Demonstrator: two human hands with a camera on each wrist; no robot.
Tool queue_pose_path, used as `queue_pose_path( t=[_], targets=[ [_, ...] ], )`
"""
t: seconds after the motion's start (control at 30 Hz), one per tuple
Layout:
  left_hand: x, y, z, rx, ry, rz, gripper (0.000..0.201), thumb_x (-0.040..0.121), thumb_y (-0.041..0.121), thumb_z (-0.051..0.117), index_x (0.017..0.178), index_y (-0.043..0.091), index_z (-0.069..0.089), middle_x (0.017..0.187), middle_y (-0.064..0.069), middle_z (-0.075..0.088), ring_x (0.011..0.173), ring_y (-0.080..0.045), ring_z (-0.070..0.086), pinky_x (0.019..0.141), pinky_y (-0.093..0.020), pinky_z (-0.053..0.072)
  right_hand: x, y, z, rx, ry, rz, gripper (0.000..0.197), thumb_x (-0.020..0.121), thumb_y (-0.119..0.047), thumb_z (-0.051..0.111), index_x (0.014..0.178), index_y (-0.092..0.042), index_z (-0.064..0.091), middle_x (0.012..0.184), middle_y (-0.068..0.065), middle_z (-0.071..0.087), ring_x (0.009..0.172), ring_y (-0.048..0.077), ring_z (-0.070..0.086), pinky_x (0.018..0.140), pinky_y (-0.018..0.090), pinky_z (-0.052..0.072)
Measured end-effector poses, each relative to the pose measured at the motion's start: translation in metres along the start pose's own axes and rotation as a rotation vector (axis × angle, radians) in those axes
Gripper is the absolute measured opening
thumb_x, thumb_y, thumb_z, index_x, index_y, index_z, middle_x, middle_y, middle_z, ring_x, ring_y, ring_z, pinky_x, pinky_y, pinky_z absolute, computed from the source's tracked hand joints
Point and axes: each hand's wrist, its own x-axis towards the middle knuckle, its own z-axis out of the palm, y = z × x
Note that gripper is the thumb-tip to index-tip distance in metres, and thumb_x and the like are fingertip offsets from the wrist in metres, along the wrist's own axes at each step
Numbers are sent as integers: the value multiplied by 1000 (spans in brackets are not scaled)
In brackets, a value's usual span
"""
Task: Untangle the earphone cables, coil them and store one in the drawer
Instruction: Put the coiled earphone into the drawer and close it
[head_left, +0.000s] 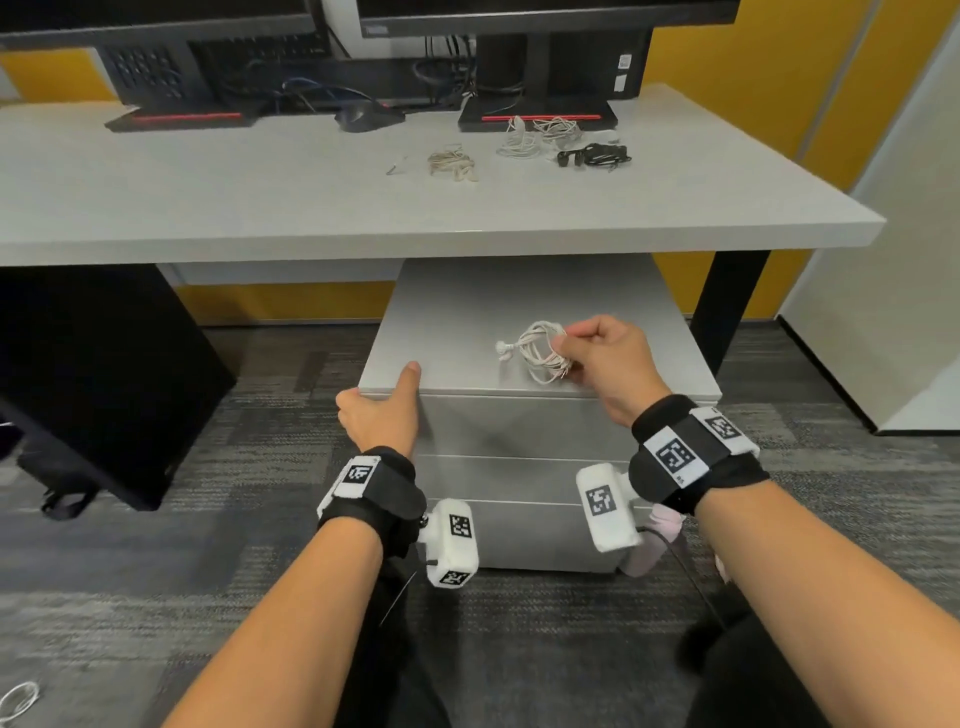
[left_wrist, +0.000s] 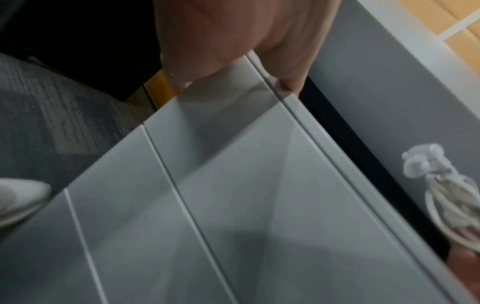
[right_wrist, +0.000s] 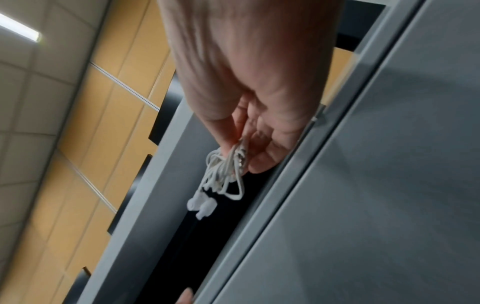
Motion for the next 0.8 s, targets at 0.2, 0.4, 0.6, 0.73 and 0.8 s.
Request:
queue_pose_path(
  t=[0.2,0.4,0.6,0.73,0.8],
  targets=[
    [7,-20,-15,49,-174,149,81,54,70,75,115,22,51,121,-3,53,108,-22,56,100,-45,47,18,5,13,-2,-40,60,19,83,4,72,79,-9,59,81,12,63,83,28,60,91,44,52],
    [10,-27,-17,-48,-181,61,77,53,71,73,113,26,54,110,2,65,105,-20,61,101,-43,47,18,9,19,32,-53,10,21,83,7,70,78,-9,58,77,11,64,70,21,61,81,37,53],
    [17,-23,-19,-84,-214,-15,90,43,69,83,114,21,58,111,0,67,103,-21,63,97,-43,49,15,2,15,44,-123,60,20,86,9,65,79,-7,56,77,10,63,65,16,63,60,27,59],
    [7,-15,-25,38,-114,25,50,70,51,80,69,16,45,71,-1,52,71,-21,50,72,-34,45,11,-4,14,73,-126,104,20,87,11,63,81,-7,55,82,11,62,72,18,63,60,26,60],
    [-1,-10,-33,172,-50,64,47,73,51,77,68,15,47,72,-3,54,76,-26,55,78,-39,48,8,-5,12,61,-131,118,19,87,9,64,83,-7,56,84,10,63,73,19,64,59,26,60]
  ],
)
